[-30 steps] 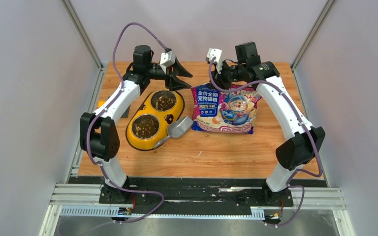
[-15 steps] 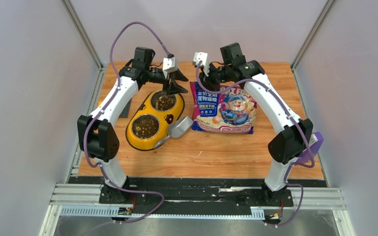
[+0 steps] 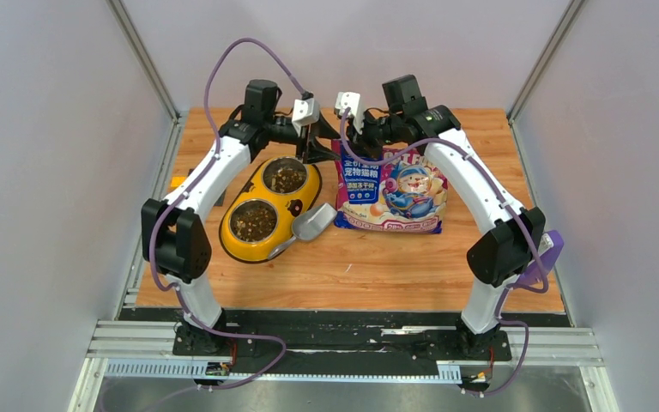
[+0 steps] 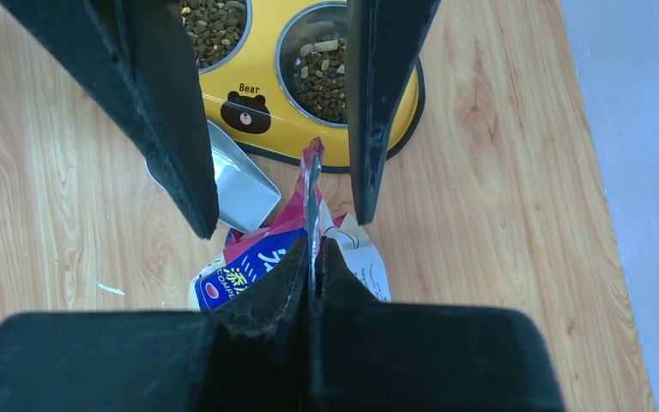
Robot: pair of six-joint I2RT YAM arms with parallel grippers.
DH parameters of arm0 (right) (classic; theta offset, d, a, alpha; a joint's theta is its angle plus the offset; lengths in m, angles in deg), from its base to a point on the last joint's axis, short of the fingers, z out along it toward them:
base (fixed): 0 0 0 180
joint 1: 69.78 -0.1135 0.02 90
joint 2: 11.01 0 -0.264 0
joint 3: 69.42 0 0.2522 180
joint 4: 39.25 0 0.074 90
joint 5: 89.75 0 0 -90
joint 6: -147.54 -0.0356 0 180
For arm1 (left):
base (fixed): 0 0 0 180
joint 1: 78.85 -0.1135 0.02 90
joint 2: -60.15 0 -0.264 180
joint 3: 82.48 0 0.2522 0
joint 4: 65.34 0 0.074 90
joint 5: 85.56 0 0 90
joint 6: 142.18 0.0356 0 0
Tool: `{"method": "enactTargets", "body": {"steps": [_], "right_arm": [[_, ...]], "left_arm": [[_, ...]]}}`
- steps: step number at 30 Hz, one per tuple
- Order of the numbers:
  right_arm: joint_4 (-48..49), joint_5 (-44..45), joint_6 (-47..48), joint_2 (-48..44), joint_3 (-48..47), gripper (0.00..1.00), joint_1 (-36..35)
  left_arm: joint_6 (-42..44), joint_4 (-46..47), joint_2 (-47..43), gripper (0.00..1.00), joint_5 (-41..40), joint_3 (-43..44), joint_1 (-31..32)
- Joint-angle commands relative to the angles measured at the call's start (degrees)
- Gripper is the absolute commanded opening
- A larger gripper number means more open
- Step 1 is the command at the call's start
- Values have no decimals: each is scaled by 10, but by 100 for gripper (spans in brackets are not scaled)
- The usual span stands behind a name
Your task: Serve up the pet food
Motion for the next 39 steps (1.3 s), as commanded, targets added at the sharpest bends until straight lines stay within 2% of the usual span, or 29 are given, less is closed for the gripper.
{"method": "enactTargets", "body": {"steps": [1, 3, 5, 7, 9, 10, 11, 14, 18, 23, 30, 39], "right_arm": [[5, -18, 11, -5, -20, 0, -8], [4, -19, 13, -7, -17, 0, -9], [3, -18, 15, -9, -15, 0, -9], [4, -14, 20, -13, -13, 0, -9], [4, -9, 25, -17, -9, 0, -9], [3, -4, 29, -19, -6, 0, -9], [3, 4, 35, -23, -1, 0, -9], [-6, 51, 50, -32, 11, 0, -10], [-27, 154, 79, -61, 48, 0, -9], [-49, 302, 72, -97, 104, 0, 3], [-44, 364, 57, -156, 177, 0, 58], [-47, 367, 61, -227, 224, 0, 163]], "left_arm": [[-24, 41, 12, 59, 15, 3, 7], [-35, 58, 16, 57, 16, 3, 8], [-45, 67, 20, 50, 18, 5, 9], [-37, 62, 25, 33, 18, 8, 9], [13, 12, 30, 3, 7, 21, 7], [33, -41, 34, 1, -1, 28, 6], [76, -70, 37, 0, -4, 44, 3], [127, -155, 47, 0, -20, 71, -6], [147, -158, 36, 0, -28, 67, -24], [149, -147, 24, 0, -27, 57, -36], [155, -146, 18, 0, -22, 49, -46], [158, -146, 11, 0, -20, 42, -52]]}}
